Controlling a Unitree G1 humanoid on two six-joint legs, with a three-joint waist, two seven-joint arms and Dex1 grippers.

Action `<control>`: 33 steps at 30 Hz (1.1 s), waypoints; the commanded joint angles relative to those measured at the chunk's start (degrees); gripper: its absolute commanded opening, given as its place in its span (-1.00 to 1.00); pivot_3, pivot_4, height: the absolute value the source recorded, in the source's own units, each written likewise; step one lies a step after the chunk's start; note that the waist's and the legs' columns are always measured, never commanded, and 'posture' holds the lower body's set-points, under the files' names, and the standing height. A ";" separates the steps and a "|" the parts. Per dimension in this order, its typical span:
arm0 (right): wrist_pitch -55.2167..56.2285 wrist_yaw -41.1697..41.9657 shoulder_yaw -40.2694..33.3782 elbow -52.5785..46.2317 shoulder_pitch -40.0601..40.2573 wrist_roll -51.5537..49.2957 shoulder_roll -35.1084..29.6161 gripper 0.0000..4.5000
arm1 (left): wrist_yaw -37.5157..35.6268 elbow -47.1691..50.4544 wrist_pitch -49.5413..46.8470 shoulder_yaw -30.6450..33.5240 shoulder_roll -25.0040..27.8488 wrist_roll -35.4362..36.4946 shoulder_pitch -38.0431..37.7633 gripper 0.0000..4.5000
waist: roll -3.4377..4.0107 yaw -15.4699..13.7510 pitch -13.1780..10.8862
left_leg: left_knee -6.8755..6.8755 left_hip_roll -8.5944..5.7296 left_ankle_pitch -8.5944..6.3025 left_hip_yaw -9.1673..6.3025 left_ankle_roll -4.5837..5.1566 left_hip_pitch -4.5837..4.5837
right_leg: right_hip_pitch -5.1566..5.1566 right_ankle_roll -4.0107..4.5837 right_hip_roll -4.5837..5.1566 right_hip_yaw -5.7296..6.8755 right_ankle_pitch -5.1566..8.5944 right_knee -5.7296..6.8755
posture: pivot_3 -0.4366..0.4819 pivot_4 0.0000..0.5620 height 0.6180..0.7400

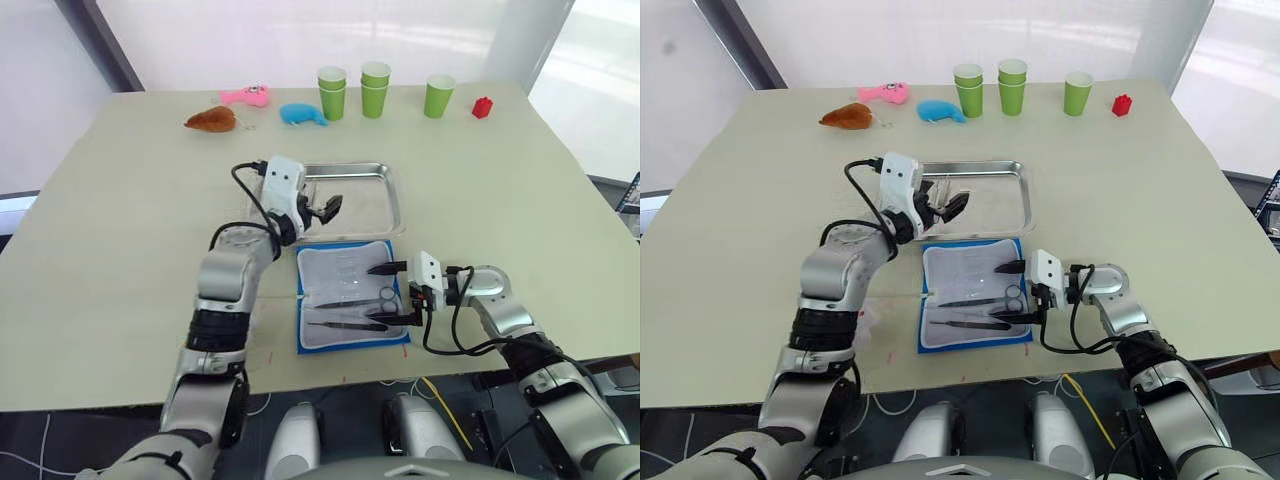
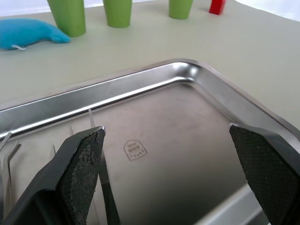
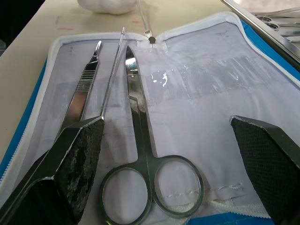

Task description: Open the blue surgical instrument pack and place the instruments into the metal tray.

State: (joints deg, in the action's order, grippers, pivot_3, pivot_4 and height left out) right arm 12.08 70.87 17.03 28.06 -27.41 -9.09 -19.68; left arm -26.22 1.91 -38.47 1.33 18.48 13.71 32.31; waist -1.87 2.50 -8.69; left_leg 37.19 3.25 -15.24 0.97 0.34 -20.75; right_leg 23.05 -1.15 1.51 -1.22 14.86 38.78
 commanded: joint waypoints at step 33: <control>-0.63 -0.19 2.23 4.52 2.51 4.05 -0.95 1.00 | -66.28 -2.62 37.33 1.32 50.87 26.09 -20.89 0.98 | 0.04 -0.16 -0.12 | -0.31 0.10 -0.02 0.13 0.05 0.04 | 0.05 0.23 0.08 0.06 0.16 -0.27 | -0.05 -0.47 1.00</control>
State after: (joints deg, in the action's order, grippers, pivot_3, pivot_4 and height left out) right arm 12.75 71.03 16.98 28.30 -27.33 -9.02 -19.73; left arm -89.43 -0.91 -2.72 2.96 68.39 37.94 11.03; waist -1.83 2.34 -8.81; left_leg 36.89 3.35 -15.27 1.10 0.38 -20.72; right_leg 23.10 -0.92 1.59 -1.16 15.03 38.51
